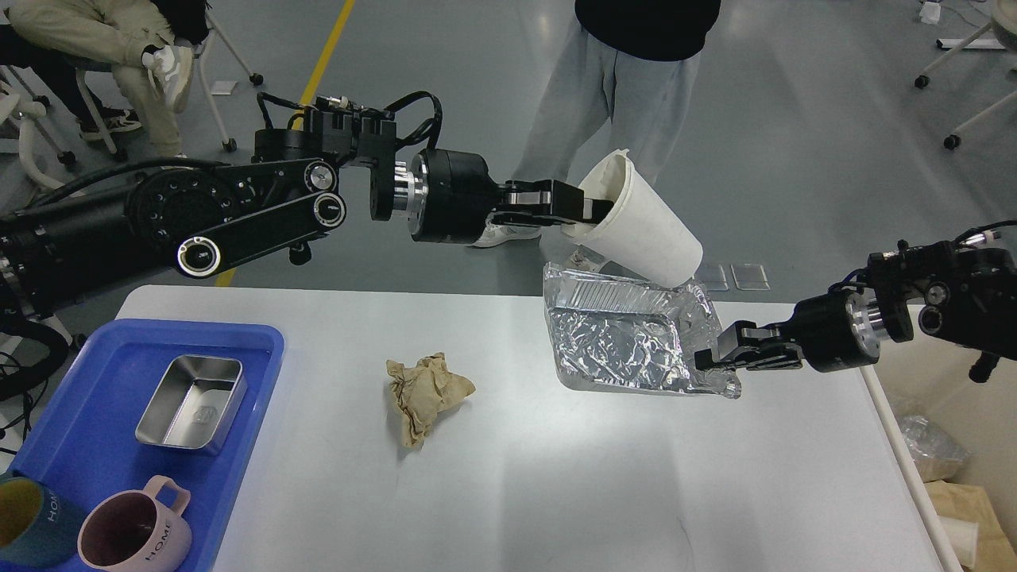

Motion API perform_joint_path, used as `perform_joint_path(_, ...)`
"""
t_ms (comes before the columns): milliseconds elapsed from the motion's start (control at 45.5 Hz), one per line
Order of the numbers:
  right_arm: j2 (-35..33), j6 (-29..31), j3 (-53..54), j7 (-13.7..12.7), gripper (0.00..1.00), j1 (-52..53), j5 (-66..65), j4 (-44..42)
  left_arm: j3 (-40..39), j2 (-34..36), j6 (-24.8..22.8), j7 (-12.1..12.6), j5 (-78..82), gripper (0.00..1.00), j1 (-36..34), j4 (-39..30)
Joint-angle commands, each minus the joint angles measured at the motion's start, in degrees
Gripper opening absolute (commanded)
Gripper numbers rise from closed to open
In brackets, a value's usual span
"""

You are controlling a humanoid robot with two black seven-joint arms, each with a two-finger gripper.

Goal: Tidy desktop
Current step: 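Carry the paper cup with the left gripper and drop it into the foil tray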

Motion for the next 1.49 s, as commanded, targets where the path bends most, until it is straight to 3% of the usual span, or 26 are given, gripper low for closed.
perform_joint_path(0,0.47,0.01,-0.19,-0.42,0.0,0.1,2.11,-0.95,0.64,-0.87,0.07,0.5,-0.22,0.07,0.57,0.07)
perform_joint_path(286,0.12,-0.07,-0.28,-1.21,0.0,0.8,3.6,-1.21,0.64,-3.68,0.34,3.13,-1.98,0.08,3.12,2.01)
perform_joint_path(637,-0.49,0.01,-0.28,-1.3,0.0,1.59,3.6,-0.95,0.56,-10.98,2.01,4.28,-2.33,0.12,5.4,7.63)
perform_joint_path(1121,-0.85,0.28,-0.28,-1.3,0.0,2.47,3.6,-0.68,-0.41,-10.71,2.1,4.36,-5.58,0.71,4.61,8.34)
perform_joint_path(1297,-0.94,0.37,-0.37,-1.3,0.0,2.47,3.6,-0.68,-1.81,-10.27,2.71,4.36,-6.99,0.82,3.56,8.34)
perform_joint_path(1473,-1.29,0.28,-1.77,-1.3,0.0,2.38,3.69,-0.86,-3.49,-7.12,2.36,4.28,-10.24,0.86,0.75,8.34)
